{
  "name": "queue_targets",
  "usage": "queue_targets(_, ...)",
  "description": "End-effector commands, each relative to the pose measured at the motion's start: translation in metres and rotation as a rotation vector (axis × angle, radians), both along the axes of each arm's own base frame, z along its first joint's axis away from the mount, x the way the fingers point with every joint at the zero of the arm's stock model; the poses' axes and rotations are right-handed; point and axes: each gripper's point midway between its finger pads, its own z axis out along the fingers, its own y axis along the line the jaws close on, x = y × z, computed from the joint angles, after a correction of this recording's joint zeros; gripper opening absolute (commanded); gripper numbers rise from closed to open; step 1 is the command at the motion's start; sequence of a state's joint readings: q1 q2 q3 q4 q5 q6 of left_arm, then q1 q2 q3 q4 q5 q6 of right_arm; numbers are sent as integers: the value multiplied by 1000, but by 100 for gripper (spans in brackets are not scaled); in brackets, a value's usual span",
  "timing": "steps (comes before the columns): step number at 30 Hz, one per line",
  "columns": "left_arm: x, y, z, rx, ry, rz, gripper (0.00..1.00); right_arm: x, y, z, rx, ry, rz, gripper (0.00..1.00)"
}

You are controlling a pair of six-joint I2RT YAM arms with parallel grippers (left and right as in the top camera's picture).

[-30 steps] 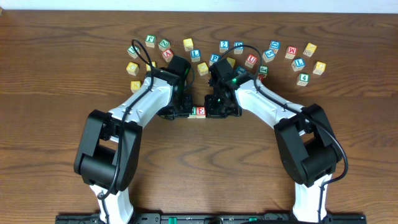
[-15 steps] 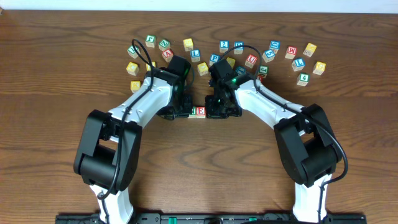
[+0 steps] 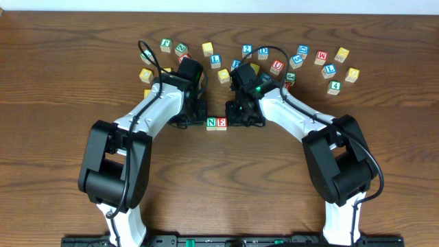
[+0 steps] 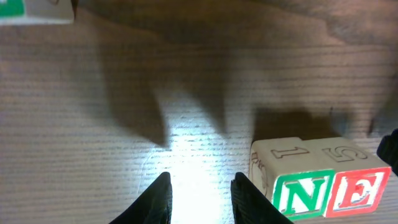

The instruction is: Spell out NEURIPS

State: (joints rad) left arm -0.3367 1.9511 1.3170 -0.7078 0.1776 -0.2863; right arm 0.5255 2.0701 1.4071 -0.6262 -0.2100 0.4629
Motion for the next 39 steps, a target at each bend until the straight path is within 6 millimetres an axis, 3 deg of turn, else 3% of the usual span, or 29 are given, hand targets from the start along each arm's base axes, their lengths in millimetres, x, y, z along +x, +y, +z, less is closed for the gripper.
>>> queue_targets(1,-1,3,-7,18,2,-21,32,12,1,12,2,-61,-2,3)
queue_targets(39,6,1,-6,12,-31,-50,32,10,11,13,11,-74,18,2)
